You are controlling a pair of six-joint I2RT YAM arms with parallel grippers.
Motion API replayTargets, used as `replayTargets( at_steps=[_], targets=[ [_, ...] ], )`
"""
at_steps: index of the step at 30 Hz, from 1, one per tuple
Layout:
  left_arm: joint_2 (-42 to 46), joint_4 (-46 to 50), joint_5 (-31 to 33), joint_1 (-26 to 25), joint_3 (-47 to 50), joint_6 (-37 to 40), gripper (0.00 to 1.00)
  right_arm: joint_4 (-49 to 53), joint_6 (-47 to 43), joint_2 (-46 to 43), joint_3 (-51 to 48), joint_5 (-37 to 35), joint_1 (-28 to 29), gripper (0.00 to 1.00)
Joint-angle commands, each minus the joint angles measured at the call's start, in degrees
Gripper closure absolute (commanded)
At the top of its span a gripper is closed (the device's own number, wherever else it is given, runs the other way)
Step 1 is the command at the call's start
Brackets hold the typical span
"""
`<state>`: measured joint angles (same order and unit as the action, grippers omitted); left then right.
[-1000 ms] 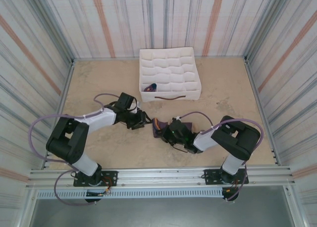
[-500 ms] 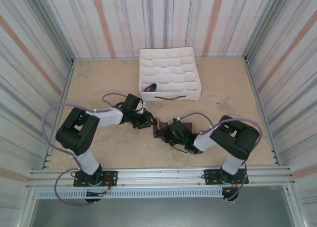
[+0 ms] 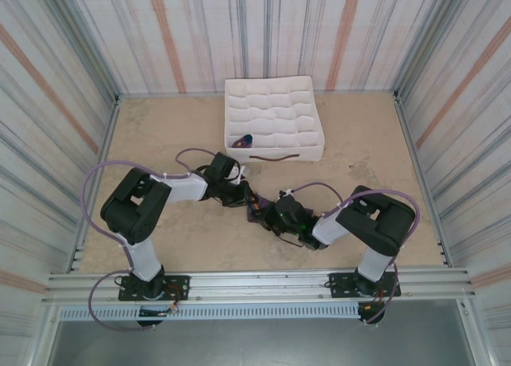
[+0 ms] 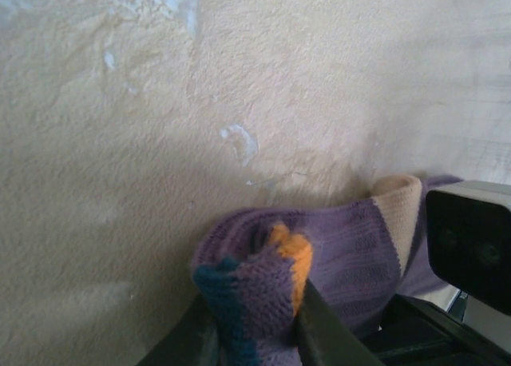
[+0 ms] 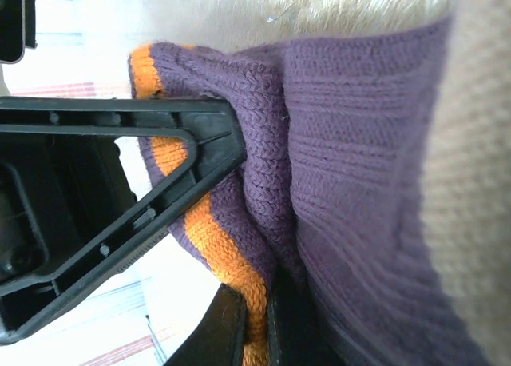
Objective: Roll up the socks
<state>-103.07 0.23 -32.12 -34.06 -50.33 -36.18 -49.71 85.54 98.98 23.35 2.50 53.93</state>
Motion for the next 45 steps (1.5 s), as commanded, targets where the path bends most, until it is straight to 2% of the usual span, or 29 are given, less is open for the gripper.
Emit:
replayTargets(
  at_steps=[1,4,7,11,14,17,22,30,37,42,45],
  targets=[
    [-1.98,6.41,2.0,-1.19,-1.02,1.88,0.89,15.55,-0.41,2.53,-2.45,-1.54,-0.93,1.0],
    [-1.79,9.93,4.03,-0.98,-2.55,2.82,0.97,20.02,-3.62,0.31,-0.77,-1.36,-1.11,0.98],
    [-1.55,11.03,4.32,-0.19,-3.26,2.87,1.0,26.39,-8.25,-3.3,2.05,-1.34,-1.02,0.75],
    [-0.61,11.64,3.7,1.57,-3.55,2.85,1.0,36.35,-12.67,-10.35,4.3,-3.5,-0.66,0.55],
    [0.38,9.93,0.81,3.59,-2.81,2.64,1.0,42.34,-14.61,-14.25,5.38,-3.45,-1.57,0.47],
    [1.28,8.29,-2.09,4.92,-2.35,2.76,1.0,46.2,-16.26,-16.43,6.31,-2.32,-2.96,0.44],
    [3.15,8.47,-2.73,5.15,-2.12,4.09,1.0,47.87,-17.53,-18.3,6.85,-2.14,-6.04,0.42],
    [4.65,6.55,0.08,5.84,1.37,-0.23,1.0,47.43,-25.57,-11.09,12.99,1.09,-12.34,0.41],
    [11.71,4.61,11.89,6.54,8.86,-13.62,1.0,43.59,-36.41,-3.53,21.35,2.66,-12.62,0.4],
    [19.01,4.24,20.57,6.9,14.32,-20.71,1.0,39.84,-46.79,-3.14,23.63,2.28,-10.0,0.36],
    [23.28,4.97,24.1,7.96,17.15,-24.68,1.0,37.07,-55.63,-4.22,23.51,3.07,-6.82,0.29]
  ],
)
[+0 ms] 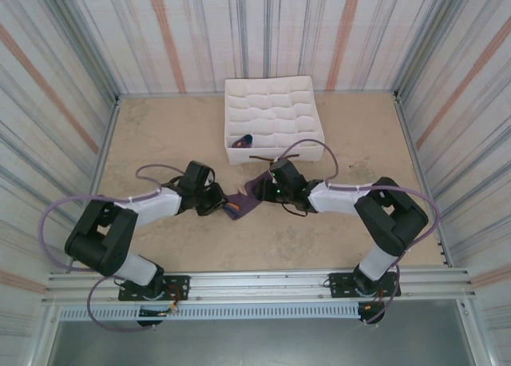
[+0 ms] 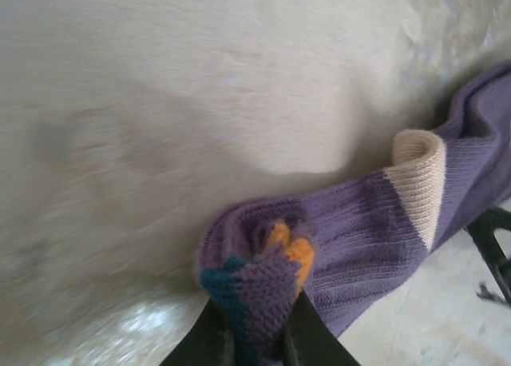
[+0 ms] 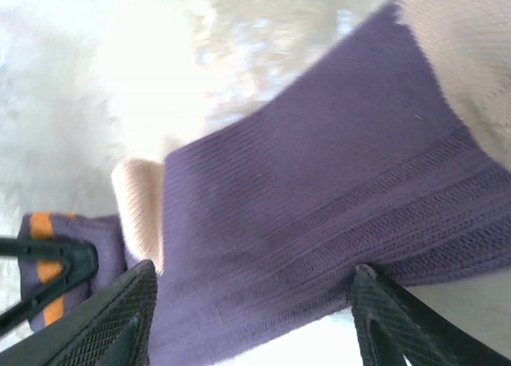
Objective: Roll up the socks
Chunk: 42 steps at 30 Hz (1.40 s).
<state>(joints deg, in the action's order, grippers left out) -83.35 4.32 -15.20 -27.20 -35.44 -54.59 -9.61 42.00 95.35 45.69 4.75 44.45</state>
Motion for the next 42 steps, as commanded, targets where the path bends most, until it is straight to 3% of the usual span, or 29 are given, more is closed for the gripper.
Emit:
replayTargets(
  at_steps=[1,12,20,32,42],
  targets=[
    [5.12,1.22,7.93,1.64,3.2,-7.35,1.0,-3.45,-14.64,-0.99,1.08,0.66,4.06,0.26],
    [21.57,5.48,13.63,5.26,11.18,-14.9,1.0,-4.34,-25.17,3.7,7.66,13.7,8.92,0.28],
    [22.44,4.93,9.82,5.93,13.46,-15.99,1.0,-0.99,-24.97,12.51,18.27,21.04,9.21,0.41],
    [22.9,4.31,9.37,5.93,14.7,-15.64,1.0,-3.49,-20.13,16.0,16.71,23.57,12.01,0.49],
    [22.12,4.19,8.65,5.93,14.17,-14.45,1.0,-4.93,-16.59,18.23,16.42,19.23,14.15,0.56]
  ],
)
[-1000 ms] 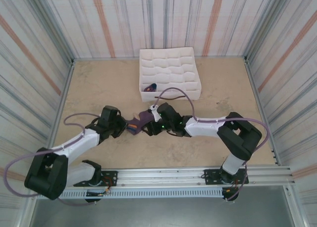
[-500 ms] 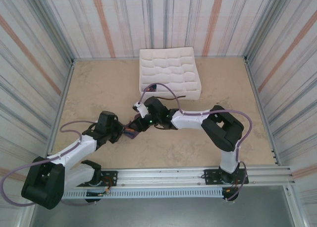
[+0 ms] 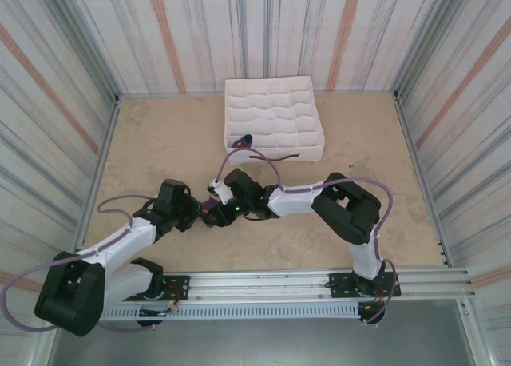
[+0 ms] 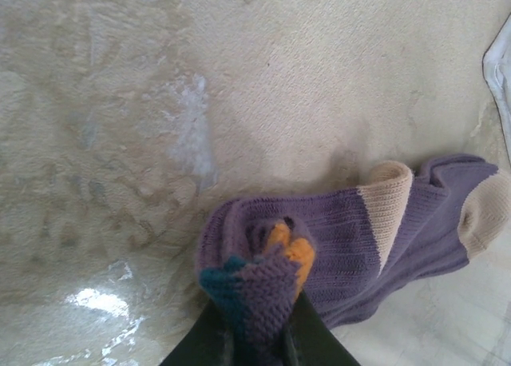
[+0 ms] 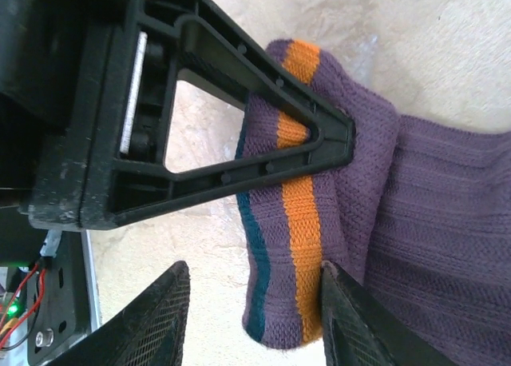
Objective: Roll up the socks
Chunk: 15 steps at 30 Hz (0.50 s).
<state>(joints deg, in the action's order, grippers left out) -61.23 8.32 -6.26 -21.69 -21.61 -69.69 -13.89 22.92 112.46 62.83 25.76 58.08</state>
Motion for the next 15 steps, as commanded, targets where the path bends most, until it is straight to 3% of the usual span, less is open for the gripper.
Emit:
replayTargets(
  at_steps=[1,5,8,10,15],
  targets=[
    [0.1,0.28,-0.27,0.42,0.27,0.69,1.0,-1.14,2.87,1.11,-1.08,-2.03,0.47,0.56],
    [-0.3,0.08,-0.72,0.42,0.07,1.31,1.0,0.39,3.53,1.81,-0.41,-3.79,0.84,0.57],
    [-0.57,0.02,-0.99,0.42,0.07,1.55,1.0,0.42,3.64,1.75,-0.67,-5.72,1.06,0.43],
    [-0.56,0.07,-1.2,0.42,0.07,1.71,1.0,0.09,3.64,1.48,-1.03,-6.86,1.15,0.39],
    [-0.73,0.08,-1.05,0.42,-0.12,1.95,1.0,0.16,3.54,1.47,-0.57,-7.26,1.24,0.39]
  ],
)
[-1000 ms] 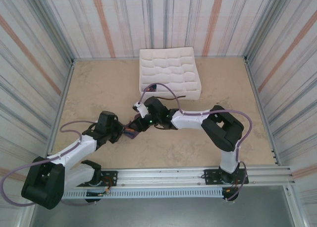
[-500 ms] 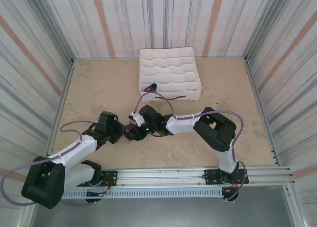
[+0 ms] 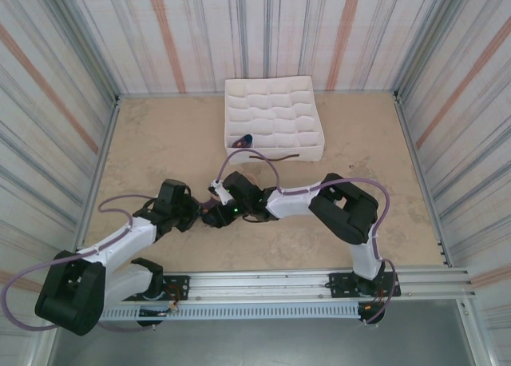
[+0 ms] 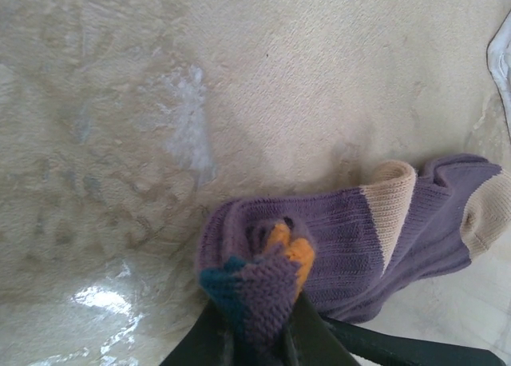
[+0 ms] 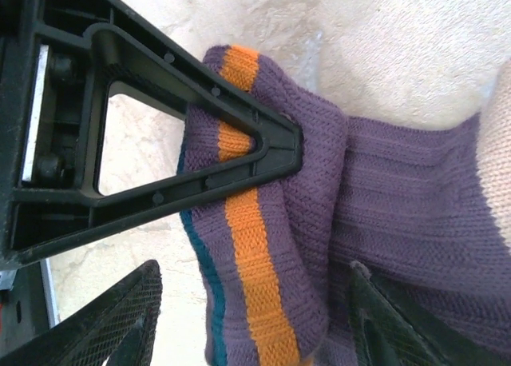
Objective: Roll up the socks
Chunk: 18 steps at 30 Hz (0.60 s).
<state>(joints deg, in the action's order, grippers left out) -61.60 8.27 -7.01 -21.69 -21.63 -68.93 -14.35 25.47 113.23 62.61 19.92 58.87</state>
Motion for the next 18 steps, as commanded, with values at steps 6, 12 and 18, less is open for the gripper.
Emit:
replayTargets(
  at_steps=[6,12,18],
  targets=[
    [-1.67,-0.44,-0.97,0.42,-0.61,1.6,1.0,0.37,0.93,0.64,-0.23,-1.12,0.63,0.54],
    [-2.3,-0.23,-1.54,0.42,-1.7,2.01,1.0,0.22,1.66,1.07,-0.65,-0.48,0.73,0.67],
    [-2.27,0.87,-2.7,0.42,-3.1,4.61,0.81,1.55,1.17,0.67,-1.4,-1.15,0.7,0.95]
  ],
)
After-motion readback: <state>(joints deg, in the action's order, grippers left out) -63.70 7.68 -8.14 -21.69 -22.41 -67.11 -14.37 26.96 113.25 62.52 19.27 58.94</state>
